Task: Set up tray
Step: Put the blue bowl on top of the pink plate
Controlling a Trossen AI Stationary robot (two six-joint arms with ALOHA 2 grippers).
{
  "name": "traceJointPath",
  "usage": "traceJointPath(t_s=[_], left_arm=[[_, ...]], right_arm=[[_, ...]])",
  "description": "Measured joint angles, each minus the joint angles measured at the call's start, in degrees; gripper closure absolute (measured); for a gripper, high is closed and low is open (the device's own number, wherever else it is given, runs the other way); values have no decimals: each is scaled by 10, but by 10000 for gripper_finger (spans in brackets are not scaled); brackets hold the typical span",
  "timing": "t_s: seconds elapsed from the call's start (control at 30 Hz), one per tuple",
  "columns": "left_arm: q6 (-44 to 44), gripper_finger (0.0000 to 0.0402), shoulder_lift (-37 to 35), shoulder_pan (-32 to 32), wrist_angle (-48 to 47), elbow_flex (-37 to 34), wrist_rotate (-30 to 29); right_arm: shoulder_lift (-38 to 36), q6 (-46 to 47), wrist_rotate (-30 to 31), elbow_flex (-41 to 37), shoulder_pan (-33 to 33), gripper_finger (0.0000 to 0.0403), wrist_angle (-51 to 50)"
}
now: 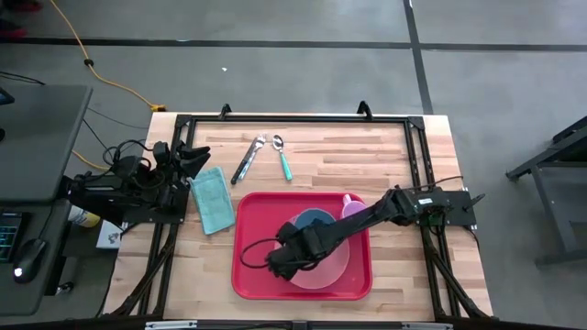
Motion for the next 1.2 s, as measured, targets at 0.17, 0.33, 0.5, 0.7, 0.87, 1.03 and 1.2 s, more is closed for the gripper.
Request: traceJointPath(t_s=[0.17, 0.33, 0.5, 0.7, 0.87, 1.03, 1.2], left_arm=[[0, 222, 0, 0, -1, 0, 0], [0, 222, 0, 0, -1, 0, 0], [0, 222, 0, 0, -1, 0, 0], [0, 222, 0, 0, -1, 0, -1], [1, 222, 0, 0, -1, 0, -1], [0, 222, 0, 0, -1, 0, -1], [0, 222, 0, 0, -1, 0, -1]], right_arm=[[12, 5, -19, 0, 10, 403, -5], [17, 16, -35, 0, 25, 403, -17], [18, 25, -38, 0, 37, 403, -31], [22, 31, -49, 0, 46, 403, -32], [48, 31, -76, 0, 51, 403, -27], [58, 34, -88, 0, 60, 403, -23], [58, 44, -95, 0, 69, 403, -30]])
